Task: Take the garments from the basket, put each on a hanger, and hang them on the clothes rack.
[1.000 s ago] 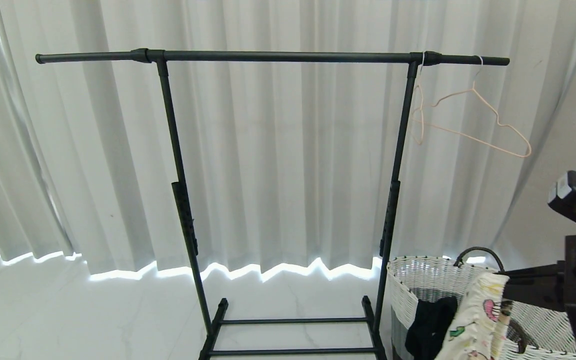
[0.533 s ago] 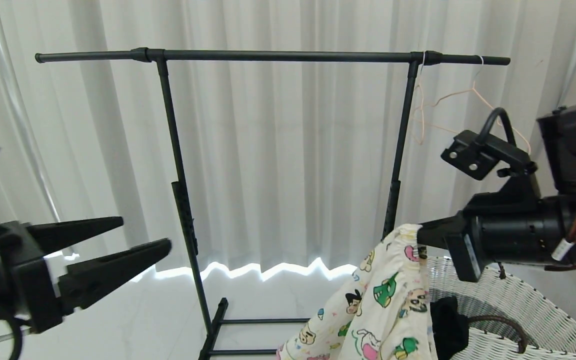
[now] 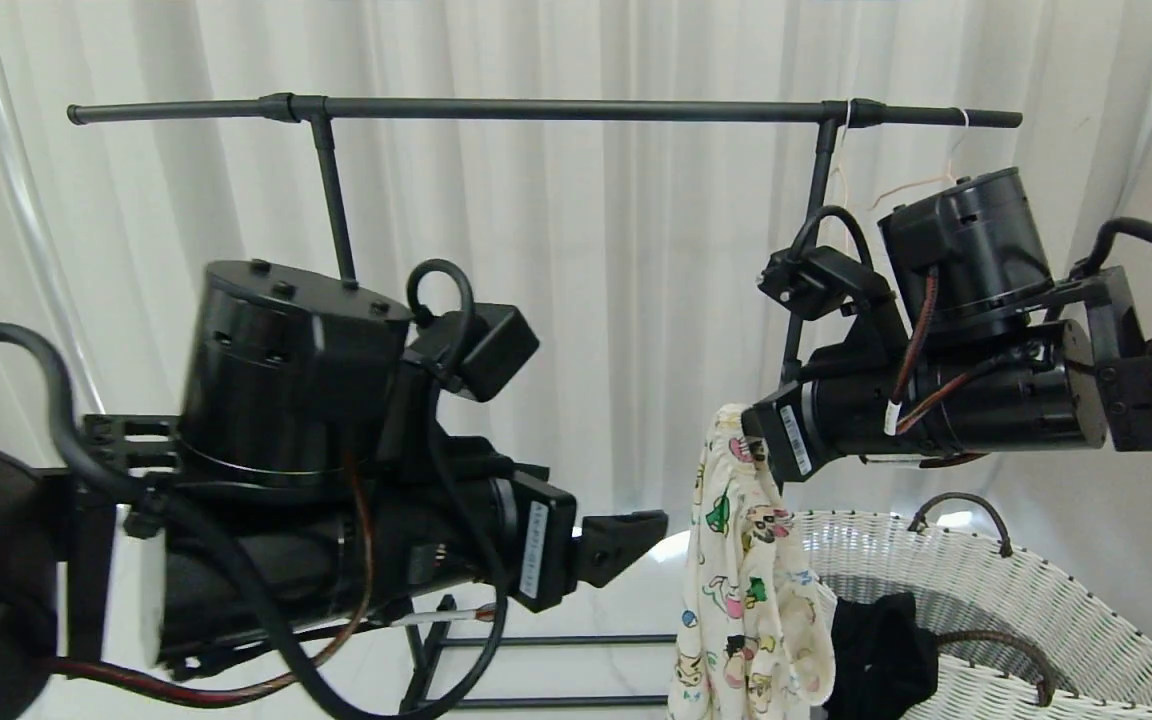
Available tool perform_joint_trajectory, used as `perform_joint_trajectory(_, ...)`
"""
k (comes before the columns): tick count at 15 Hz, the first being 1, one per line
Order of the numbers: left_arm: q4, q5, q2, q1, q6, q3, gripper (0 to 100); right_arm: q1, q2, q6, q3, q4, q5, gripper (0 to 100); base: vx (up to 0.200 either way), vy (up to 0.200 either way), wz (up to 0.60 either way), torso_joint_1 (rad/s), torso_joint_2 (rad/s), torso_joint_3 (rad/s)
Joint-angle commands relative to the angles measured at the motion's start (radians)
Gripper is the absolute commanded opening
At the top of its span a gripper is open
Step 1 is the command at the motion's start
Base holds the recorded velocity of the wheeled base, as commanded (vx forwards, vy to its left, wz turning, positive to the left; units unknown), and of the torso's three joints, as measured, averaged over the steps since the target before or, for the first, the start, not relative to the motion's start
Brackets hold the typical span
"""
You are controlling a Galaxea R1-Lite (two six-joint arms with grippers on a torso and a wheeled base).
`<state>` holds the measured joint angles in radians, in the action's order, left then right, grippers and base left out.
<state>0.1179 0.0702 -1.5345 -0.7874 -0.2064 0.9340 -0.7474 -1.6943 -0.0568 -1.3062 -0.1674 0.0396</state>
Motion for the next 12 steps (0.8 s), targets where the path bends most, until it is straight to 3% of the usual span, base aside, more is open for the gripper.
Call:
perform_joint_trajectory(1,0.083,-0.003,-0.118,-0.042,-0.036,0.006,100,0.000,-0.019,-0.001,-0.007,0.000,0.000,0,0.000,0.000,0.00,0.000,0.00,0.000)
perform_joint_trajectory(7,0.186,-0.001,-0.217,-0.046,-0.065,-0.023,100,-0.006,-0.010,-0.001,-0.039,-0.007,0.006,0,0.000,0.000,0.00,0.000,0.00,0.000)
perform_joint_trajectory(12,0.190,-0.001,-0.277,-0.047,-0.067,-0.024,100,-0.020,-0.005,-0.001,-0.042,-0.020,0.006,0,0.000,0.000,0.00,0.000,0.00,0.000)
